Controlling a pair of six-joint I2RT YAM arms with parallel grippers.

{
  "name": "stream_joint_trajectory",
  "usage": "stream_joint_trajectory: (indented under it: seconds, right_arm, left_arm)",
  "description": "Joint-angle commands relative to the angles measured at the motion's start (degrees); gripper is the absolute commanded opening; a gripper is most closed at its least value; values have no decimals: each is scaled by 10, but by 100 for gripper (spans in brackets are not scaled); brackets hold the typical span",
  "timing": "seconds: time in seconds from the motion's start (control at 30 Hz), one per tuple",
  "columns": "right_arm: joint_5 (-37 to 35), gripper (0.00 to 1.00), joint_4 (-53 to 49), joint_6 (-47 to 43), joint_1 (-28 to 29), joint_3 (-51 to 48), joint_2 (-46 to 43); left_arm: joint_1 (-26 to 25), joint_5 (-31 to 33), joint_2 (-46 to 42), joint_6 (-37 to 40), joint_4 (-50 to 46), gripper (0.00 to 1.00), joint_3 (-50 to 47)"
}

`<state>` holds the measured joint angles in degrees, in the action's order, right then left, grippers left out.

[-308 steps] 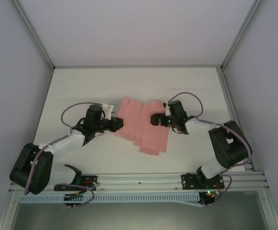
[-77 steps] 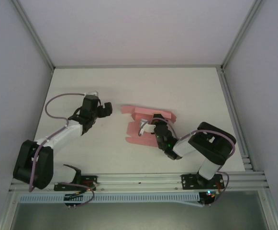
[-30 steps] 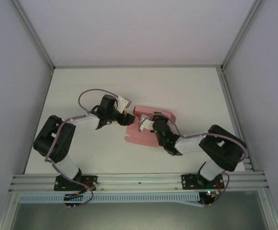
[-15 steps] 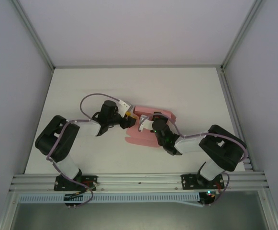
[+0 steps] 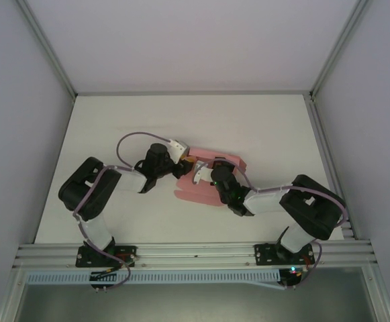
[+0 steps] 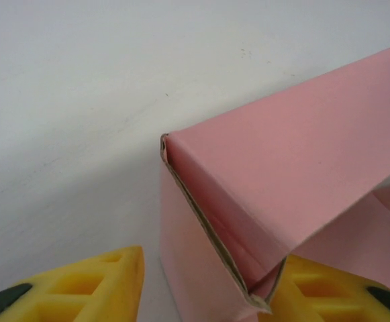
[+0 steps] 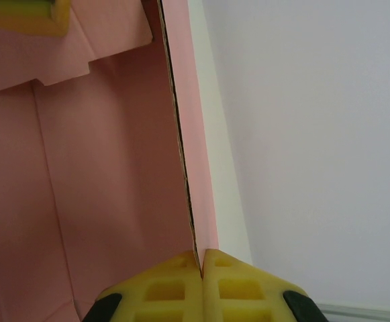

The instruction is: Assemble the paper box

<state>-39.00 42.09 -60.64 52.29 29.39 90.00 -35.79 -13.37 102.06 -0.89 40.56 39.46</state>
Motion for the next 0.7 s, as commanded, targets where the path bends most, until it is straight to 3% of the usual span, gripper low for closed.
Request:
stream_joint_trajectory:
  seconds: [0.0, 0.3, 0.4, 0.67]
  right_arm:
    - [38, 0, -115, 35, 9, -11, 17]
    - [47, 0, -141, 60, 9, -4, 12]
    - [46, 0, -157, 72, 9, 1, 11]
    - [32, 0, -183, 88, 9, -1, 1]
  left_arm:
    - [-13, 68, 21, 8, 40, 43, 0]
    - [-43, 197, 72, -18, 58, 16, 34]
    - [-54, 267, 84, -34, 55, 3, 41]
    - [-64, 440, 90, -115, 24, 0, 42]
